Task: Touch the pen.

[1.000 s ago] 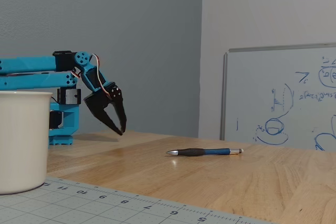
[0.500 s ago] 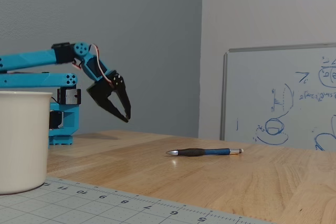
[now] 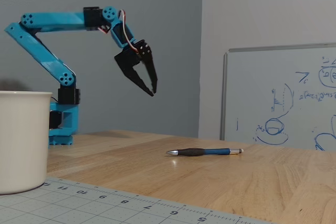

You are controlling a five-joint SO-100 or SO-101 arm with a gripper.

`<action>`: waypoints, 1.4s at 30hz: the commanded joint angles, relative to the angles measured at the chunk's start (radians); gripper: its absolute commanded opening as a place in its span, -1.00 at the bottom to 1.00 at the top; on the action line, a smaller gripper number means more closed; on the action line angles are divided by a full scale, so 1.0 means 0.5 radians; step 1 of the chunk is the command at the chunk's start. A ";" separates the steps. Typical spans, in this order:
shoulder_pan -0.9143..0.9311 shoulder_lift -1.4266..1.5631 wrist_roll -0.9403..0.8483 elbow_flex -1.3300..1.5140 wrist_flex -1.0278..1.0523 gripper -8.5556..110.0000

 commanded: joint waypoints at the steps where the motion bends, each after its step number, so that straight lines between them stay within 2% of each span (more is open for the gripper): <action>1: 0.218 -0.184 0.015 -0.344 -0.028 -0.85; 8: 0.543 -0.528 0.012 -0.595 -0.031 -0.85; 18: 0.798 -1.031 0.012 -0.985 -0.031 -0.85; 29: 0.813 -1.635 0.012 -1.295 -0.031 -0.85; 42: 0.801 -1.963 0.012 -1.552 -0.031 -0.85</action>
